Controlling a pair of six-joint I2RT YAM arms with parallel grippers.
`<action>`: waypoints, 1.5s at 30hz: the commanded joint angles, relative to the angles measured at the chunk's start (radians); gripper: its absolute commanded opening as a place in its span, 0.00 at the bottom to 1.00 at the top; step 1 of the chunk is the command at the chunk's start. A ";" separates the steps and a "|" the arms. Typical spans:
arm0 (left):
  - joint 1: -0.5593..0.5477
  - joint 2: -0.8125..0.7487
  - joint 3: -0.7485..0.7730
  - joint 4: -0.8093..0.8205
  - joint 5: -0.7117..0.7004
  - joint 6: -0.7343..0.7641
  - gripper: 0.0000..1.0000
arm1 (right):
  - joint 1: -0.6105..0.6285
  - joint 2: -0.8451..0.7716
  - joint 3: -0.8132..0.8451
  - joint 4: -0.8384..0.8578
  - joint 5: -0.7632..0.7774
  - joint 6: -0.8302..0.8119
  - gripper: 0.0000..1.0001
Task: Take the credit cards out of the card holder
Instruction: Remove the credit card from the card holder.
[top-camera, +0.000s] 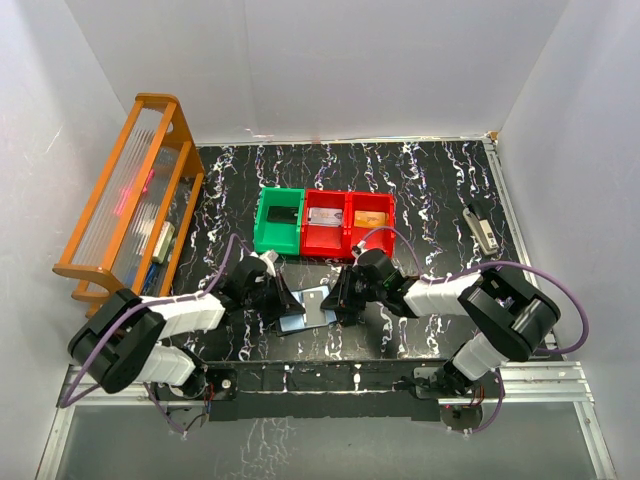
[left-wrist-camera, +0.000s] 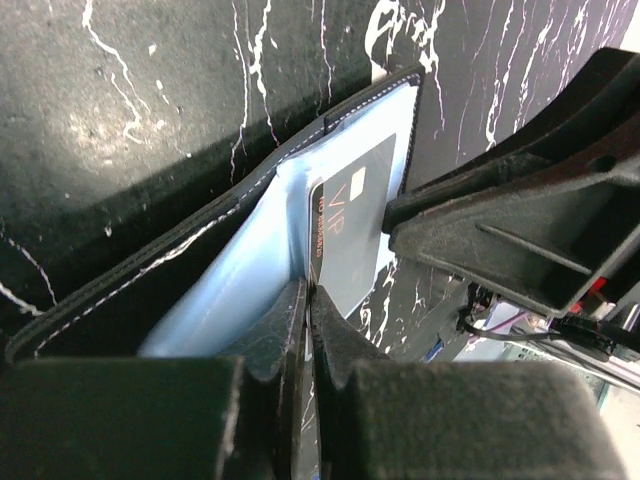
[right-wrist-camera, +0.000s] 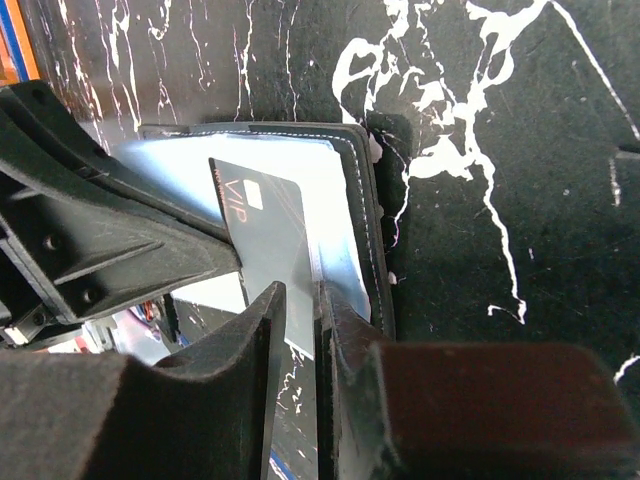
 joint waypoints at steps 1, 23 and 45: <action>-0.014 -0.090 0.026 -0.118 -0.003 0.052 0.00 | 0.016 -0.009 -0.004 -0.089 0.074 -0.008 0.17; -0.015 -0.002 -0.010 0.017 -0.005 -0.038 0.36 | 0.015 0.007 0.007 -0.078 0.043 -0.017 0.19; -0.016 -0.158 -0.031 -0.148 -0.052 0.050 0.00 | 0.014 -0.017 0.037 -0.121 0.048 -0.048 0.24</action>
